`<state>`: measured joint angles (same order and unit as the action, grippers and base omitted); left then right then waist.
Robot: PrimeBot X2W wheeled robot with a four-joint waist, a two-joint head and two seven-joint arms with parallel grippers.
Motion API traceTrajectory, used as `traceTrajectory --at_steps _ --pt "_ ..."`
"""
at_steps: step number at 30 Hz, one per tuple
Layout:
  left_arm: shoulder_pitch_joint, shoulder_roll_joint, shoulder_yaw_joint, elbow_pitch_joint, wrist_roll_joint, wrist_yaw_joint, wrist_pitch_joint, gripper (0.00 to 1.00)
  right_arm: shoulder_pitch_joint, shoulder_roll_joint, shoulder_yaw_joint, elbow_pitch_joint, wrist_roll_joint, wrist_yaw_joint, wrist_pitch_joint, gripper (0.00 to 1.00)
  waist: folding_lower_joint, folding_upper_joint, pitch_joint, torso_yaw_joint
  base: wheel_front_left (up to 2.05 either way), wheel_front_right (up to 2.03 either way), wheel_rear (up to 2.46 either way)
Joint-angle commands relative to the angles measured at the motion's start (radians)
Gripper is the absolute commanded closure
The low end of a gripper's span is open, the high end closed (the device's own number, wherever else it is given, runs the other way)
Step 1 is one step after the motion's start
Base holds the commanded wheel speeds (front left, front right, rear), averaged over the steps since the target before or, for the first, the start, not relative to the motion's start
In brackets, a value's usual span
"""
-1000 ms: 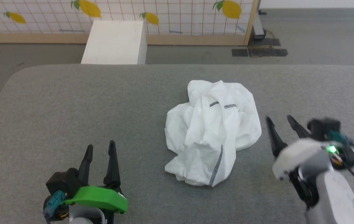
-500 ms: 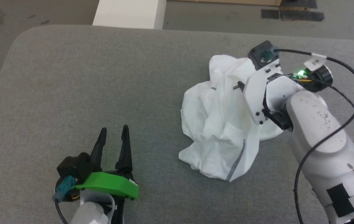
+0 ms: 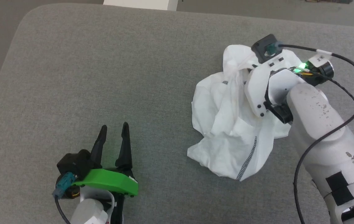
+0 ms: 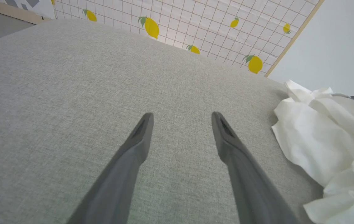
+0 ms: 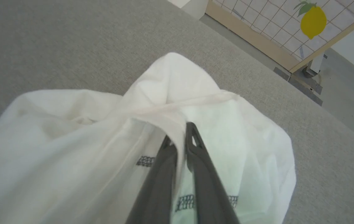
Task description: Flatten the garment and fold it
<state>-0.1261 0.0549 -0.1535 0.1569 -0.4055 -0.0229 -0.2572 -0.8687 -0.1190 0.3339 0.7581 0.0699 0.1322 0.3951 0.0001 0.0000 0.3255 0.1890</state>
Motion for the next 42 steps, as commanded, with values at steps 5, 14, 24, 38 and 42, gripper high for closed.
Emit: traceTrajectory --at_steps 5,14,24,38,42 --pt "-0.003 -0.004 0.007 0.011 0.003 -0.017 -0.005 0.00 0.017 -0.008 -0.076 -0.053 0.067 -0.002 -0.108 1.00 -0.0001 0.0000 -0.081 -0.065 0.00 0.00 0.00" --pt "0.036 -0.005 0.003 0.043 0.015 -0.036 -0.005 0.00 0.382 -0.051 -0.272 -0.421 0.160 -0.002 -0.129 1.00 -0.0001 0.0000 -0.198 -0.151 0.00 0.00 0.00" --pt "0.065 -0.005 -0.032 0.082 0.007 -0.043 0.008 0.00 0.974 0.040 -0.468 -0.769 0.159 -0.002 0.154 1.00 -0.0001 0.0000 -0.254 -0.190 0.00 0.00 0.00" --pt "0.080 0.002 -0.027 0.073 -0.033 -0.014 0.084 0.00 1.000 0.068 -0.523 -0.866 0.379 -0.002 0.070 0.00 -0.0001 0.0000 -0.282 -0.217 0.00 0.00 0.00" --pt "0.040 0.019 -0.045 0.029 -0.040 -0.012 0.193 0.00 0.964 0.069 -0.605 -0.912 0.401 -0.002 0.042 0.00 -0.0001 0.0000 -0.282 -0.215 0.00 0.00 0.00"
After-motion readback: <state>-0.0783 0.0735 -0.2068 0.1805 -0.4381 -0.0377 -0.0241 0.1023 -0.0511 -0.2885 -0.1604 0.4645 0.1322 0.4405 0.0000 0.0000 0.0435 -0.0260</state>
